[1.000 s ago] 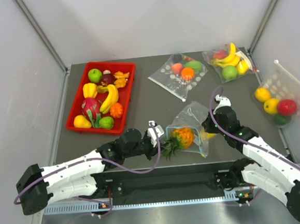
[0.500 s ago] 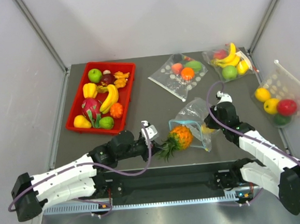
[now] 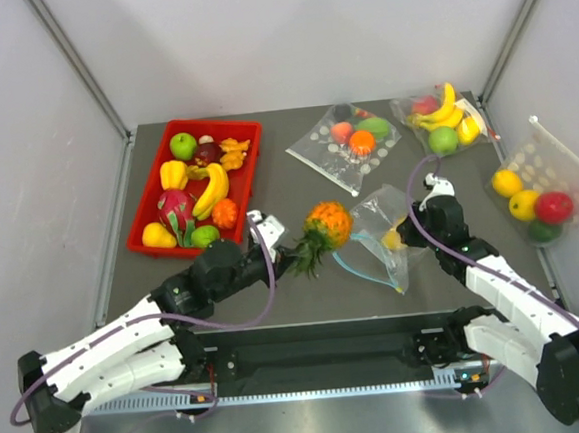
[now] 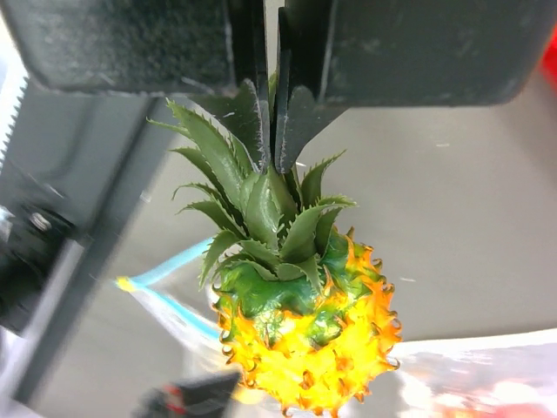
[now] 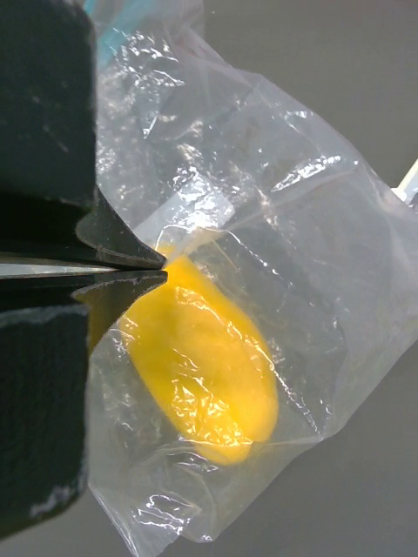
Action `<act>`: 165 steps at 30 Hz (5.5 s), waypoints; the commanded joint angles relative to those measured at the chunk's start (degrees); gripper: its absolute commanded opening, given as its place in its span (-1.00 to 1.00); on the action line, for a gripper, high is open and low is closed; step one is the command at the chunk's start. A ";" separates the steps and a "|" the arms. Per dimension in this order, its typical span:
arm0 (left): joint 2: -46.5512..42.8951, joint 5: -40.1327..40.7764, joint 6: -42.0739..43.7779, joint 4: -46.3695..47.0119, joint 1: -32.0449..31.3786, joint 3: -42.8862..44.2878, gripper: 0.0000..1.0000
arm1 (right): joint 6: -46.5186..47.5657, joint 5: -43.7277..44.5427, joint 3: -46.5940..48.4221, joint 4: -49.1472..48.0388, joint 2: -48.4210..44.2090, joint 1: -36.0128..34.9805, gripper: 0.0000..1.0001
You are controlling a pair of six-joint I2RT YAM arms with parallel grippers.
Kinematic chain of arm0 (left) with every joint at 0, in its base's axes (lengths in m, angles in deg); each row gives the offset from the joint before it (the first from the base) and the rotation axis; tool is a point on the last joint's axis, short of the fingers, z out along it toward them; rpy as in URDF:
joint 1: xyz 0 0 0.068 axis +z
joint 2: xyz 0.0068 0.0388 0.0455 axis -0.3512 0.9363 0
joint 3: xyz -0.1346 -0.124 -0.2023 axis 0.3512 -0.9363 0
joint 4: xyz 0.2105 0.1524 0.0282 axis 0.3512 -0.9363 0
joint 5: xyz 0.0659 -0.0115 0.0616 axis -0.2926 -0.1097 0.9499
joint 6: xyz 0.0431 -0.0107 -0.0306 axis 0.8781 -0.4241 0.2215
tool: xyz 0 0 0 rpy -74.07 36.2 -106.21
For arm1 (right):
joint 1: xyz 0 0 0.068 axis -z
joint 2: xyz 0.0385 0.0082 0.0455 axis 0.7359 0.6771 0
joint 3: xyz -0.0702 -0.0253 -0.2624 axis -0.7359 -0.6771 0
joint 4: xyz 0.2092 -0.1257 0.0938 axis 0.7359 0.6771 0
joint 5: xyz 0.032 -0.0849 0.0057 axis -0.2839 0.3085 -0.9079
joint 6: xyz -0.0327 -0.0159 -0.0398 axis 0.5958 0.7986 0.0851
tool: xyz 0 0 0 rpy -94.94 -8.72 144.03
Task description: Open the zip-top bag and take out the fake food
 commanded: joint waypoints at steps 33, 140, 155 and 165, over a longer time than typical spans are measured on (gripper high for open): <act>48.86 -14.79 7.84 18.58 53.31 30.92 -1.00 | 1.80 -5.49 -0.46 2.45 -9.03 1.31 -1.00; 32.80 2.51 -2.88 39.06 0.67 -4.49 0.80 | -4.09 -14.46 3.31 -7.04 0.03 -3.44 -1.00; 37.62 1.90 -2.43 40.90 1.28 -3.09 0.80 | -4.09 -14.72 3.75 -5.64 -1.47 -3.44 -1.00; 42.19 2.17 -1.73 44.95 1.37 -0.37 0.80 | -4.00 -15.16 3.05 -5.54 -1.38 -3.44 -1.00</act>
